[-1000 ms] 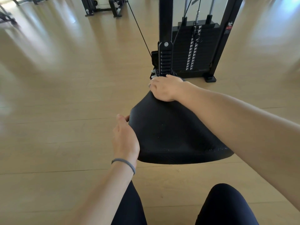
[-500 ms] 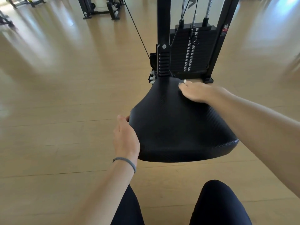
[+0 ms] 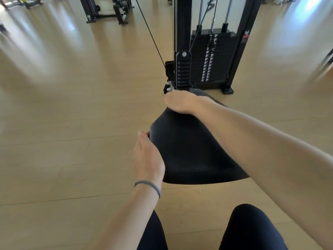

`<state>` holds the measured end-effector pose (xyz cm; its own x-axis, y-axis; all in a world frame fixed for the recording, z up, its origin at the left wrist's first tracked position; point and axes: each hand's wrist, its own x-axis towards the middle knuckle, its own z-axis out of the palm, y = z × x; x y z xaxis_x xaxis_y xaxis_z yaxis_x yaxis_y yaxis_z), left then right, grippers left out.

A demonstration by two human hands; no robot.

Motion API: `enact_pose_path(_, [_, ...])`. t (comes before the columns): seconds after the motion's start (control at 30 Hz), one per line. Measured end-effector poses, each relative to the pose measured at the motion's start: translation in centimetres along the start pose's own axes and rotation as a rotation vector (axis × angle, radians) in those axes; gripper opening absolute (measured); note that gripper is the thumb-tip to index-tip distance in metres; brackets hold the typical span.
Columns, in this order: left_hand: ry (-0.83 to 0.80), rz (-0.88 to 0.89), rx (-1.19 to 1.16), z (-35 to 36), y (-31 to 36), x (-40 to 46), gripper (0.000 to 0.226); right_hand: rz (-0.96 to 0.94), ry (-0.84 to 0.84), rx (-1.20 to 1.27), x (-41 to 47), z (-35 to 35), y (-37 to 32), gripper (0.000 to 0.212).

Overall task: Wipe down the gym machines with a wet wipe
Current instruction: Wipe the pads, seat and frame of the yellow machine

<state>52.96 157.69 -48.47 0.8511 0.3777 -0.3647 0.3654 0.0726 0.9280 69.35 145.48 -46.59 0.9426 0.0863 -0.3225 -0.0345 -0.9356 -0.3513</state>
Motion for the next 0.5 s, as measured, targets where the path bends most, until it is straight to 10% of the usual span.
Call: enact_pose_path(0.5, [-0.143, -0.069, -0.148, -0.3, -0.7, 0.8, 0.058, -0.440, 0.042, -0.081, -16.9, 4.2, -2.7, 0.051])
